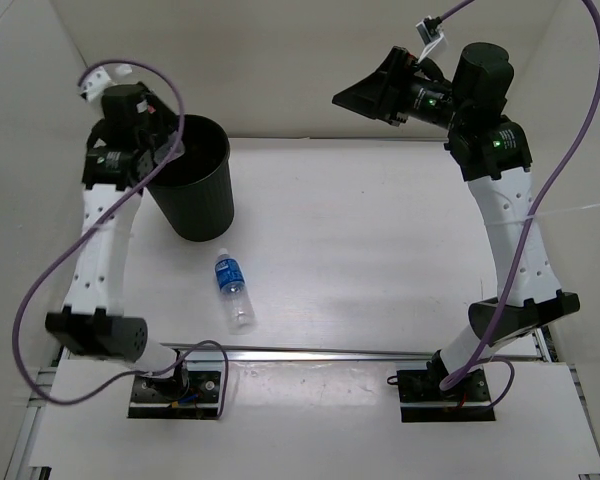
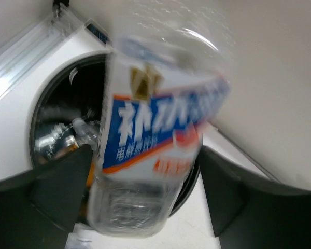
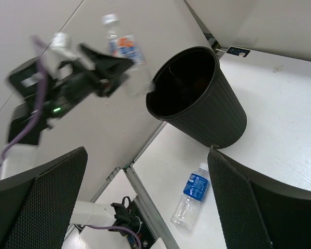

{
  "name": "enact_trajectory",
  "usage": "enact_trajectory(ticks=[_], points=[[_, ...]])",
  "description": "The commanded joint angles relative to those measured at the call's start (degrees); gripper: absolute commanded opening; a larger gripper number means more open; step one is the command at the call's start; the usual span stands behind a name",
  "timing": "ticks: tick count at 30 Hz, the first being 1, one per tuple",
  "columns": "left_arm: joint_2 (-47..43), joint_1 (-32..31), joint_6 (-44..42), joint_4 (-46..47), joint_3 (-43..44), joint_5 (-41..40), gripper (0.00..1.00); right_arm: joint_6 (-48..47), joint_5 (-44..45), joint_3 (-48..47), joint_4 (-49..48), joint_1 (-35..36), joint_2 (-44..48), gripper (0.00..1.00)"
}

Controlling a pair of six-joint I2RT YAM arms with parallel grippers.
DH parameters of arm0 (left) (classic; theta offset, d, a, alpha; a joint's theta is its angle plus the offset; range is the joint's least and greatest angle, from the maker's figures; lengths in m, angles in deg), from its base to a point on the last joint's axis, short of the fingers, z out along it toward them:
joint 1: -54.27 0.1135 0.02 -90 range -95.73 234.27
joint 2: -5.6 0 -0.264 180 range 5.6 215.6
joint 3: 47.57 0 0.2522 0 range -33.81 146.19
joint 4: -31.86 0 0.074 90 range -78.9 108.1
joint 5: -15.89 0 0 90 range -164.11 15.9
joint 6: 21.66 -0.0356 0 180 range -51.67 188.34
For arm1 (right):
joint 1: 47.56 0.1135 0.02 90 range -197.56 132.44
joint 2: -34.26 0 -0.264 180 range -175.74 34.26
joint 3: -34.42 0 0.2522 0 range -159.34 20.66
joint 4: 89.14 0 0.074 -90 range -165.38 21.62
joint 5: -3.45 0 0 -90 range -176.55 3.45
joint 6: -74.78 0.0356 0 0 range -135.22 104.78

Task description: Put the plastic bottles in the bin

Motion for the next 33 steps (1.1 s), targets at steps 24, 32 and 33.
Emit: enact_trajectory(ticks=[24,32,33], points=[[-41.52,-0.98,-3.78,-21.32,-26.49,-11.48,1.00,-22.78,11.32,26.52,3.81,26.80,-6.35,1.00],[-42.67,-0.98,-6.69,-29.76,-18.76,-12.62,1.00,-18.90,13.42,21.17,3.29,33.66,-21.46,1.00],[-42.67,-0.98,-7.39,-31.25,-18.14,-11.75,1.00,-17.86,14.04,19.94,3.29,35.23,-22.96,1.00]])
